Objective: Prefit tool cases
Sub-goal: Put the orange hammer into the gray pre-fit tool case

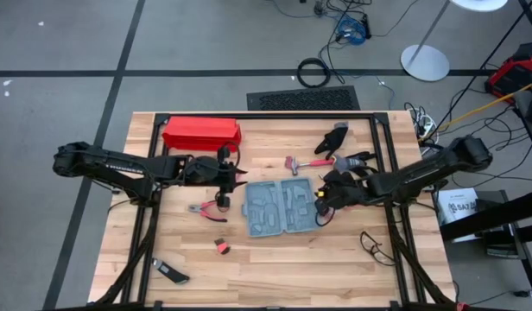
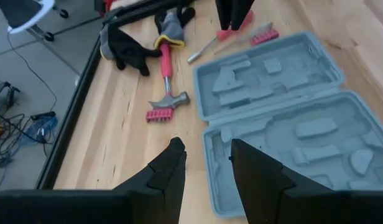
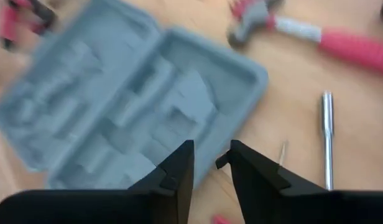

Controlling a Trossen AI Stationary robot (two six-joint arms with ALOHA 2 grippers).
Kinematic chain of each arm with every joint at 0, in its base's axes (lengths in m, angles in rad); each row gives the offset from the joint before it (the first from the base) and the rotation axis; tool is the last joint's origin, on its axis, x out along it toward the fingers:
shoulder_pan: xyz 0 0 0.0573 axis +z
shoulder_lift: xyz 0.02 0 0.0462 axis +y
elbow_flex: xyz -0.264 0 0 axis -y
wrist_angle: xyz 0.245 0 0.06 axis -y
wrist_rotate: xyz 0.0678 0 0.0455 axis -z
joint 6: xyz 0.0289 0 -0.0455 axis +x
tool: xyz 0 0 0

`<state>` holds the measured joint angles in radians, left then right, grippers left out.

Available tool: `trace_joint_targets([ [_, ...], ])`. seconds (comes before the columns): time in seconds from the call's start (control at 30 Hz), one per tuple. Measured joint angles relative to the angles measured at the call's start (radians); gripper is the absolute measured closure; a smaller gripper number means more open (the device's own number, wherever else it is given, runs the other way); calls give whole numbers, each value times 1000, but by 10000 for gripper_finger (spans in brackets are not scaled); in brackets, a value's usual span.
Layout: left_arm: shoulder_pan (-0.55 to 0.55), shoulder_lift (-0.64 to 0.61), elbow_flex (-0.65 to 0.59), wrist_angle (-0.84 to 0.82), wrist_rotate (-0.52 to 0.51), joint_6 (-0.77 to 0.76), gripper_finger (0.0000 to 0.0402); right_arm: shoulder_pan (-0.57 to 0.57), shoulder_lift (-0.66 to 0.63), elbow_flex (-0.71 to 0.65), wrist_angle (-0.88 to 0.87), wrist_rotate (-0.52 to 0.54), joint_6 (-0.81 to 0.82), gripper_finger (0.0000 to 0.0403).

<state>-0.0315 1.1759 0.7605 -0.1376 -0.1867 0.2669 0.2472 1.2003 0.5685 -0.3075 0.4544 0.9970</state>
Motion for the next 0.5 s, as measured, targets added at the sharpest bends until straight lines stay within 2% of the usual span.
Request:
trace_joint_targets([
  [0.1,0,0,0,13,-13,-17,267,47,-45,26,5,83,-76,310],
  [0.23,0,0,0,15,-53,-154,267,113,-82,69,5,194,-228,310],
  [0.37,0,0,0,-32,-195,-367,267,143,-95,123,3,278,-439,310],
  [0.5,0,0,0,-107,-324,-533,267,123,-95,169,-9,318,-622,310],
])
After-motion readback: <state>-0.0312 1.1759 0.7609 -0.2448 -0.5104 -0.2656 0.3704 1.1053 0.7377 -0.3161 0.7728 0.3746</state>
